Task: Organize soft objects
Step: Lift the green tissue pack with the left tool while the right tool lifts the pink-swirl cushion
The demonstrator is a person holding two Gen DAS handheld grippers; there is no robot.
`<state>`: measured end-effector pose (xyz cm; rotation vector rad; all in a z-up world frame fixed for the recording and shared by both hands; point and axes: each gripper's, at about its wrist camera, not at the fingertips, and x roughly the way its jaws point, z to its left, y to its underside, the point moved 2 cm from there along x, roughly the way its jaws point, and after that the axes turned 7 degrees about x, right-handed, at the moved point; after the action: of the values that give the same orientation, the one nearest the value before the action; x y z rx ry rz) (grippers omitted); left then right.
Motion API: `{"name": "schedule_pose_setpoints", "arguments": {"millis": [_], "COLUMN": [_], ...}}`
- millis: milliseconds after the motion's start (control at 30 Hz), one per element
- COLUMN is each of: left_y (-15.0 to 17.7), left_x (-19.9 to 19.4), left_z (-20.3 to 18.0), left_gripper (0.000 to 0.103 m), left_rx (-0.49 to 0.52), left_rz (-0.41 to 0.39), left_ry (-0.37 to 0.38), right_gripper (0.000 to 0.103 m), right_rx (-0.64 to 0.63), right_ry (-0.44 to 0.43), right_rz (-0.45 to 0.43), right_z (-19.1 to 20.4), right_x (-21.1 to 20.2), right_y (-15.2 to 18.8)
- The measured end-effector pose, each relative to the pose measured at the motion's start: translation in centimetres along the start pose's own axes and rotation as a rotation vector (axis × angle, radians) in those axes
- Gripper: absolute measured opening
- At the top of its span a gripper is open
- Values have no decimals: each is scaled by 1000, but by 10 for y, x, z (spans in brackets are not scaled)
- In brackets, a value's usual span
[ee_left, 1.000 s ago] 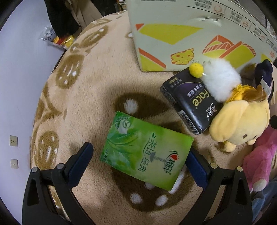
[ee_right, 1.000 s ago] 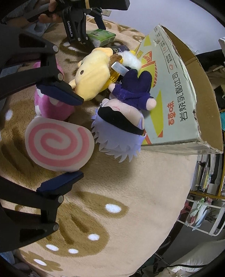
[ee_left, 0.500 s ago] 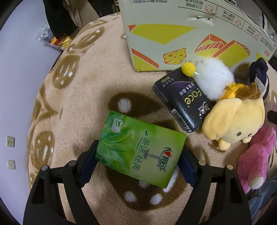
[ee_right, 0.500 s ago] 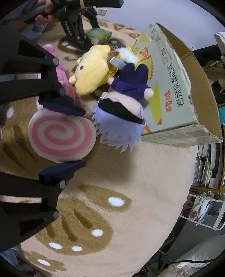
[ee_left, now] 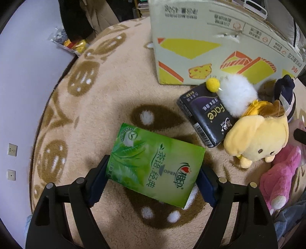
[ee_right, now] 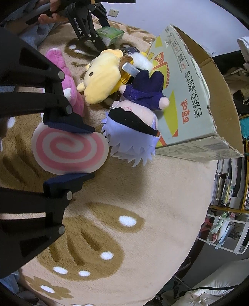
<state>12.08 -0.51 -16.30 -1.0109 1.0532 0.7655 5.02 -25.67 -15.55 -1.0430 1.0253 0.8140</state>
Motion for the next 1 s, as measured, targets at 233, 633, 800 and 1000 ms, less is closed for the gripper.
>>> {"name": "schedule_pose_setpoints", "arguments": {"millis": [233,633,800,1000], "left_y": [1,13,19,24], "left_x": [-15,-60,-88,-126], "left_z": [-4,-8,-1,9], "left_gripper": [81,81,81,81], "left_rx": [19,31,-2,-59], "left_rz": [-34,-155,-248,-388], "left_ry": [-17,-65,-73,-69], "right_gripper": [40,40,37,37], "right_rx": [-5,-19,-49,-75], "right_ry": [2,-65,-80,-120], "right_rz": [-20,-163,-286,-412], "right_z": [2,12,21,26], "right_x": [-8,-55,-86,-119], "right_y": [3,10,13,18]}}
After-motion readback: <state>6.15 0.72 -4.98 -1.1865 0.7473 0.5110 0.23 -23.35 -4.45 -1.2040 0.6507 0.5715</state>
